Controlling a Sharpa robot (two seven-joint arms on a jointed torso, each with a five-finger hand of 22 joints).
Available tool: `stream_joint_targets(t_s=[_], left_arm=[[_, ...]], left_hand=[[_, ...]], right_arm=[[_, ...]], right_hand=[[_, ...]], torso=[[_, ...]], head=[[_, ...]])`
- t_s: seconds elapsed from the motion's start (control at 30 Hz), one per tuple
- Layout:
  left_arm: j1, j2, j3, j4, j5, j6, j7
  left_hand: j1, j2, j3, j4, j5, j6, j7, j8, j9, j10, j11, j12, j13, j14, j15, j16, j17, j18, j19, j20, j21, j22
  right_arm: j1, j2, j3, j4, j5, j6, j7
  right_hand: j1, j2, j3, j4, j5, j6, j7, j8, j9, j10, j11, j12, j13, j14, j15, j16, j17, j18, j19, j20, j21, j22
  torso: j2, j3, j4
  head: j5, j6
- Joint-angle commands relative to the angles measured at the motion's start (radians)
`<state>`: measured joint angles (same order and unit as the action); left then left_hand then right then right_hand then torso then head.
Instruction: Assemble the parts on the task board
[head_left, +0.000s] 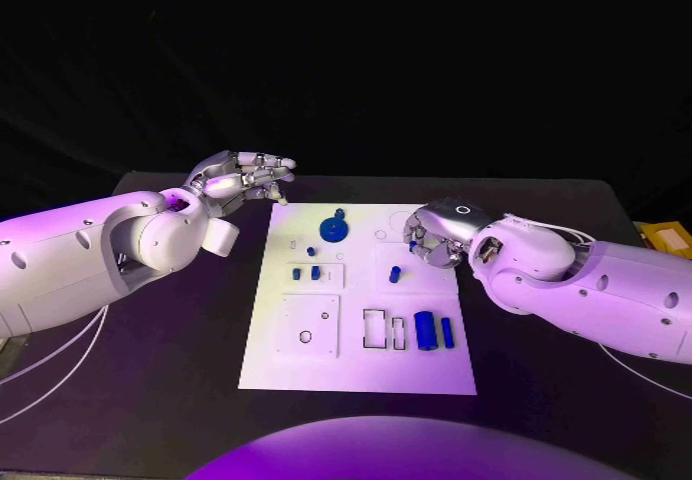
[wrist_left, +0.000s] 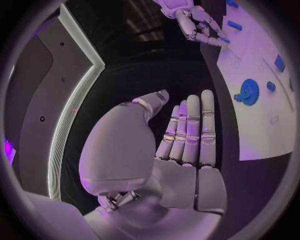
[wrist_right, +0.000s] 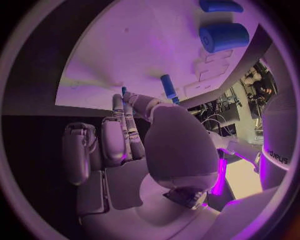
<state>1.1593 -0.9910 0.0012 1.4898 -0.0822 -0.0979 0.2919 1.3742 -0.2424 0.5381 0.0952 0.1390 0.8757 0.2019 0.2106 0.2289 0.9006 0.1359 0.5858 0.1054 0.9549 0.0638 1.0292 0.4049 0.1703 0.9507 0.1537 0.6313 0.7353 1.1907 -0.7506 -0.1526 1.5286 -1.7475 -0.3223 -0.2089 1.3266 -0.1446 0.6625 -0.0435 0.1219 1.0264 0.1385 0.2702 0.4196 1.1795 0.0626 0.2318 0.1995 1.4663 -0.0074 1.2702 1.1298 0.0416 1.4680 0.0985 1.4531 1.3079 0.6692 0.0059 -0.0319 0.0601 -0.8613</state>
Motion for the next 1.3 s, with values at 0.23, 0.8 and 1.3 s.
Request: stream_joint_targets(t_s=[0.23, 0.8, 1.3], left_arm=[[0.0, 0.0, 0.001, -0.001, 0.001, 0.018, -0.001], [0.0, 0.017, 0.001, -0.007, -0.002, 0.02, -0.002], [0.0, 0.056, -0.001, -0.01, -0.002, 0.006, 0.009]], left_hand=[[0.009, -0.001, -0.007, 0.002, -0.001, -0.008, 0.001, -0.004, -0.002, -0.006, 0.001, -0.005, -0.001, -0.002, 0.004, -0.004, -0.002, 0.01, 0.005, 0.005, -0.006, -0.001], [0.009, -0.001, -0.009, 0.001, -0.001, -0.01, 0.002, -0.005, -0.002, -0.008, 0.002, -0.005, 0.0, -0.002, 0.005, -0.004, -0.002, 0.01, 0.005, 0.006, -0.007, -0.002], [0.004, 0.001, -0.015, 0.006, -0.001, -0.011, 0.003, -0.005, -0.002, -0.009, 0.003, -0.002, 0.001, -0.002, 0.006, -0.004, -0.003, 0.01, 0.005, 0.008, -0.011, -0.004]], right_arm=[[0.011, -0.03, 0.006, 0.063, 0.016, -0.047, 0.014], [-0.004, 0.032, 0.011, 0.187, 0.026, -0.088, 0.043], [-0.096, 0.138, 0.005, 0.15, 0.025, -0.09, 0.065]], right_hand=[[-0.005, 0.005, 0.002, -0.005, -0.001, 0.005, 0.0, 0.003, 0.001, 0.007, 0.002, 0.005, 0.001, 0.022, -0.007, 0.006, 0.0, -0.011, 0.036, -0.007, 0.005, 0.194], [-0.006, 0.003, 0.003, -0.009, 0.003, 0.002, 0.001, 0.001, 0.001, 0.005, 0.002, 0.003, 0.0, 0.022, -0.007, 0.005, -0.003, -0.012, 0.038, -0.007, 0.008, 0.196], [-0.005, 0.005, 0.007, -0.013, 0.008, -0.001, 0.002, 0.0, 0.001, 0.004, 0.003, 0.0, 0.0, 0.022, -0.007, 0.005, -0.005, -0.011, 0.036, -0.007, 0.005, 0.194]], torso=[[-0.001, 0.0004, -0.0011], [-0.001, -0.0016, 0.0025], [-0.005, -0.0038, 0.0058]], head=[[0.007, -0.001], [0.057, -0.002], [0.113, -0.011]])
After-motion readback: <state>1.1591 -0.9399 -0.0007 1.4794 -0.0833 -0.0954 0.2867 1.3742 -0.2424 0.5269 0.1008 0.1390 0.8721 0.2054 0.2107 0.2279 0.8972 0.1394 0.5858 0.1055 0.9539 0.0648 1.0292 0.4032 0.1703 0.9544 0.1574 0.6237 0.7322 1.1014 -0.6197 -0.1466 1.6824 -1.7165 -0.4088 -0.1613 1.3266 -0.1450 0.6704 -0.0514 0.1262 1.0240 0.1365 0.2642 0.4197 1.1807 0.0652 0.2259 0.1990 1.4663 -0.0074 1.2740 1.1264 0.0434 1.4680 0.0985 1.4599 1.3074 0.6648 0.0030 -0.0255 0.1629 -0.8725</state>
